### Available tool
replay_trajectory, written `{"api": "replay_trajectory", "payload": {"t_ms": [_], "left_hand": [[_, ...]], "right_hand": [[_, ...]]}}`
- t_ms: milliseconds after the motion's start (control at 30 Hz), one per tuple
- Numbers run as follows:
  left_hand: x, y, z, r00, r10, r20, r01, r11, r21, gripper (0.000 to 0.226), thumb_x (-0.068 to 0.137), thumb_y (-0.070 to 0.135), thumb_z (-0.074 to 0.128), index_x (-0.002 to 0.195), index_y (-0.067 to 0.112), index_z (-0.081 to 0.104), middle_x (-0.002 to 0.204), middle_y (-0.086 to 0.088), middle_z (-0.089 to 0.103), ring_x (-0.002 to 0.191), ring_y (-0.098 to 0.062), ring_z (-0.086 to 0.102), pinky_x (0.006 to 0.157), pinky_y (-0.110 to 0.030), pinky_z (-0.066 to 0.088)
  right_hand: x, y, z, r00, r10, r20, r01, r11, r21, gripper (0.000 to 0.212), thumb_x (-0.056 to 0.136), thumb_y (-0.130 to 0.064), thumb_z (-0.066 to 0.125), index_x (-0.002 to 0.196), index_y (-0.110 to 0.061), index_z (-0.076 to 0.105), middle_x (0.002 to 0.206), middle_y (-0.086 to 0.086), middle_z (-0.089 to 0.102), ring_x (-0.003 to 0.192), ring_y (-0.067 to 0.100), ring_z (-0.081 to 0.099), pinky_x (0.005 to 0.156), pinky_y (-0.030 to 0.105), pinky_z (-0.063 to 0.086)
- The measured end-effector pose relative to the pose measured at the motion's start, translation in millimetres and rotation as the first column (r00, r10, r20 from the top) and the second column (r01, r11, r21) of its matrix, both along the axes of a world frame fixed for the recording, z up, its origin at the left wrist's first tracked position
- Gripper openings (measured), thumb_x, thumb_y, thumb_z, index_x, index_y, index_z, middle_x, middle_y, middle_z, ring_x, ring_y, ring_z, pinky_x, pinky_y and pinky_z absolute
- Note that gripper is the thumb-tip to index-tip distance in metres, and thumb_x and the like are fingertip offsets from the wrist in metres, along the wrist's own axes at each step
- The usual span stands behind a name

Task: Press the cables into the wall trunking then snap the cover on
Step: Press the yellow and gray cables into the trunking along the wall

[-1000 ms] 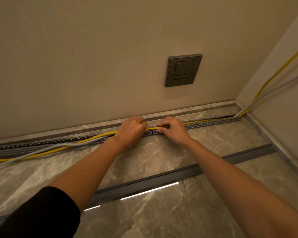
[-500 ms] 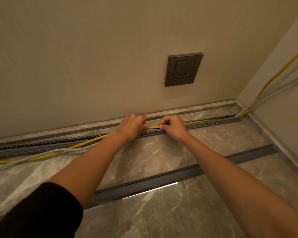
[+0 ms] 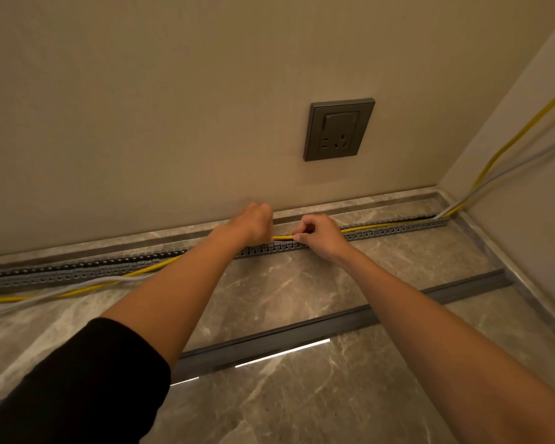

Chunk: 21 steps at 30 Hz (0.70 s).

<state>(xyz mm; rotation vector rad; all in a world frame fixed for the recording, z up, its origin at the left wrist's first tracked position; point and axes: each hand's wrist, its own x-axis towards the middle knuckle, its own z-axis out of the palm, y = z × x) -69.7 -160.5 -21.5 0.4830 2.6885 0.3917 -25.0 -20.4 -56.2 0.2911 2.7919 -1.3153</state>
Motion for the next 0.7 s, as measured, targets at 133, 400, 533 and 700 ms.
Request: {"api": "replay_trajectory", "payload": {"t_ms": [133,400,533,700], "left_hand": [[8.6,5.6,-4.8,0.997,0.054,-0.062,-0.052,0.998,0.024,0.027,0.087,0.004,0.055,0.115,0.003,0.057,0.125,-0.019,0.053,0.116,-0.036,0.052,0.096,-0.04,0.045],[30.9,-9.7,-8.9,0.947,-0.158,-0.281,0.144,0.987,-0.07,0.019,0.088,0.001,0.049,0.1,0.002,0.064,0.112,-0.018,0.058,0.103,-0.036,0.056,0.074,-0.039,0.042],[27.4,-3.1,-7.5,0.969,0.008,-0.248,-0.018,0.999,-0.036,0.022,0.089,0.007,0.052,0.105,0.005,0.067,0.114,-0.02,0.064,0.107,-0.038,0.059,0.084,-0.04,0.049],[15.3,0.5,-10.6,0.957,0.286,-0.05,-0.278,0.952,0.126,0.024,0.084,0.015,0.064,0.104,0.003,0.065,0.113,-0.018,0.066,0.107,-0.035,0.061,0.089,-0.039,0.051]], "right_hand": [[0.3,-1.0,-2.8,1.0,-0.009,0.001,0.009,1.0,-0.01,0.01,0.083,-0.001,0.064,0.091,0.004,0.068,0.094,0.014,0.068,0.087,0.015,0.055,0.085,0.032,0.048],[-2.8,-3.3,-0.7,0.999,-0.01,0.032,0.011,1.0,-0.017,0.013,0.081,0.001,0.065,0.093,0.002,0.07,0.085,0.005,0.062,0.085,0.015,0.055,0.077,0.025,0.043],[-6.1,-6.2,3.3,0.995,-0.055,0.082,0.055,0.998,-0.001,0.014,0.081,0.004,0.062,0.072,-0.005,0.068,0.097,0.016,0.072,0.086,0.013,0.057,0.076,0.024,0.042],[-11.8,-10.7,6.5,0.992,-0.052,0.117,0.044,0.997,0.068,0.034,0.084,0.004,0.055,0.055,-0.014,0.056,0.092,0.011,0.072,0.094,0.022,0.063,0.085,0.03,0.05]]}}
